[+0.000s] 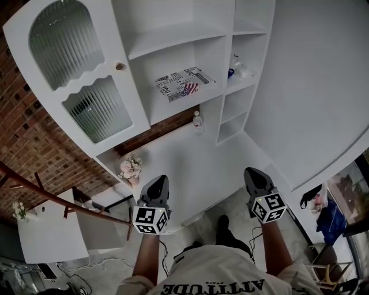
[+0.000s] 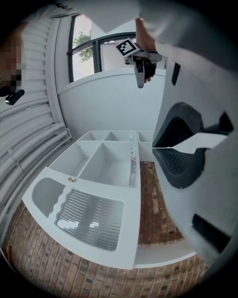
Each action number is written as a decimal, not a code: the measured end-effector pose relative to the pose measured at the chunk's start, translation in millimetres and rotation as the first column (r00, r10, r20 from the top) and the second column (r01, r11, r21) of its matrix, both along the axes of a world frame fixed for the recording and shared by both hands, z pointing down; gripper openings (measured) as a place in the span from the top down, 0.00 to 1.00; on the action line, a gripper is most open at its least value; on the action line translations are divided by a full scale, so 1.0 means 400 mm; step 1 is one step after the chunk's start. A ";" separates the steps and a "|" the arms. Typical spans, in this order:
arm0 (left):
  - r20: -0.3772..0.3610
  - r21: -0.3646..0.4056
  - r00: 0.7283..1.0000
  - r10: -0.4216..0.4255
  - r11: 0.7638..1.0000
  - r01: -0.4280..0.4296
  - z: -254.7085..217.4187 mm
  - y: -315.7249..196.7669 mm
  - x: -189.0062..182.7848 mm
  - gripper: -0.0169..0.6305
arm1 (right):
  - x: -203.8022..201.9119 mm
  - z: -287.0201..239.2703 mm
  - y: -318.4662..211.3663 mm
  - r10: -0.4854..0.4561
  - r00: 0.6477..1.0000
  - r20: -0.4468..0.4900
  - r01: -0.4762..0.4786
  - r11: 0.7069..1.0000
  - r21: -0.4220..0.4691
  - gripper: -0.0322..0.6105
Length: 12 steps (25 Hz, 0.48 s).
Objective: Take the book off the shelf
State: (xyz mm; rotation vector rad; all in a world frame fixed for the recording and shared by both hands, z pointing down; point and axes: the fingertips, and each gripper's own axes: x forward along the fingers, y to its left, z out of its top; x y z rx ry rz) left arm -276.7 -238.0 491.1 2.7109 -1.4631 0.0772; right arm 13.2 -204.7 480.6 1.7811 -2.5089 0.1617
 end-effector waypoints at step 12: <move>0.043 0.018 0.995 -0.090 0.996 0.090 -0.041 -0.144 0.085 0.93 | 0.064 -0.025 -0.229 -0.115 0.993 0.026 0.115 0.993 0.009 0.90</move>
